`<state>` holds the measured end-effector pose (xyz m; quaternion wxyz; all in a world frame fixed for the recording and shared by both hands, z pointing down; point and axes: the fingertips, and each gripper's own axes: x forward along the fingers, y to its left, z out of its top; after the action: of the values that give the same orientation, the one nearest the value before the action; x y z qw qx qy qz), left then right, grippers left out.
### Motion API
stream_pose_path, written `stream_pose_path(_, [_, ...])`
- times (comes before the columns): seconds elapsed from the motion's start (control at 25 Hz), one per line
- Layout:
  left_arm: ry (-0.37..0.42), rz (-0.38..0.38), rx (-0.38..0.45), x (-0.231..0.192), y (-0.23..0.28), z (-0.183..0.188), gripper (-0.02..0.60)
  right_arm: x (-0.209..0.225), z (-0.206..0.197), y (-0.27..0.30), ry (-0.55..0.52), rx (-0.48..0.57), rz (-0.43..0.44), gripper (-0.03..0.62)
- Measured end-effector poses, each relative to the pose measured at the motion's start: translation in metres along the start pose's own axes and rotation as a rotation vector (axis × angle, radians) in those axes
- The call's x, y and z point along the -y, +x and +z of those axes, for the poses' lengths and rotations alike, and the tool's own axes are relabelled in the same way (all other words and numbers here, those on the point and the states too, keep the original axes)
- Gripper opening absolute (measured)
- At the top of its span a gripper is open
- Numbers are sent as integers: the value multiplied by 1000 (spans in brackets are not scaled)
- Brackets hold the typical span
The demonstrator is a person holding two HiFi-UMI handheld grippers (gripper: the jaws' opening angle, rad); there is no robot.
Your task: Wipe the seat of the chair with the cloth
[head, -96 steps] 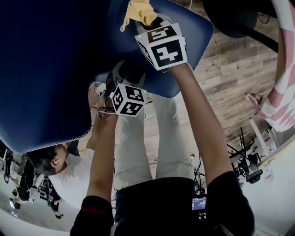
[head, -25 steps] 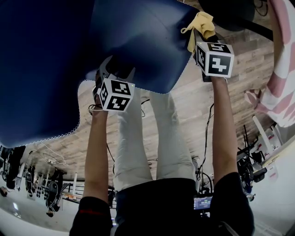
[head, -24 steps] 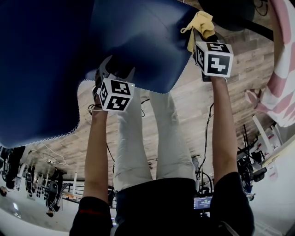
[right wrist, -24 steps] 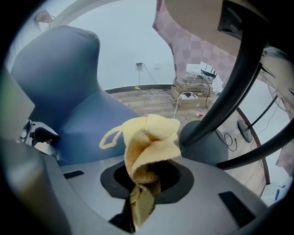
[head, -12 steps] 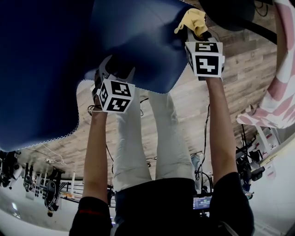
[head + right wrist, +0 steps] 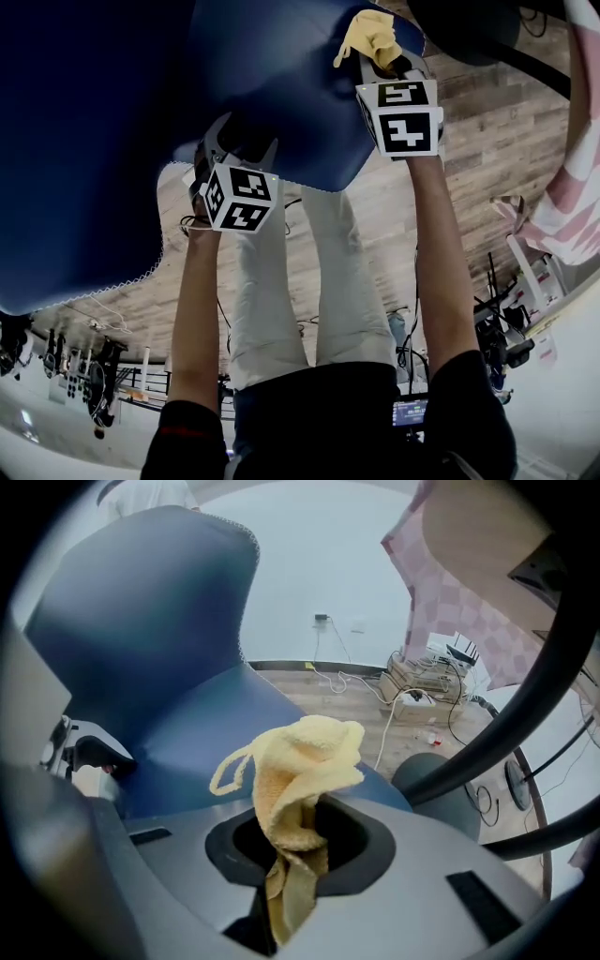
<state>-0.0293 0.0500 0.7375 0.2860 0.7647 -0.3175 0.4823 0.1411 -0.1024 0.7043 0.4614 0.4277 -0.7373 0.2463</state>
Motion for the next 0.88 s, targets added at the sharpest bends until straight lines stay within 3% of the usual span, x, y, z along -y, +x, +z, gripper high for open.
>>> stream_pose_path(0.56, [1, 13, 3, -2, -4, -1, 347, -71, 51, 21, 31, 46, 141, 71])
stream_pose_path(0.88, [6, 14, 25, 1, -6, 2, 347, -126, 81, 29, -26, 74, 233, 71])
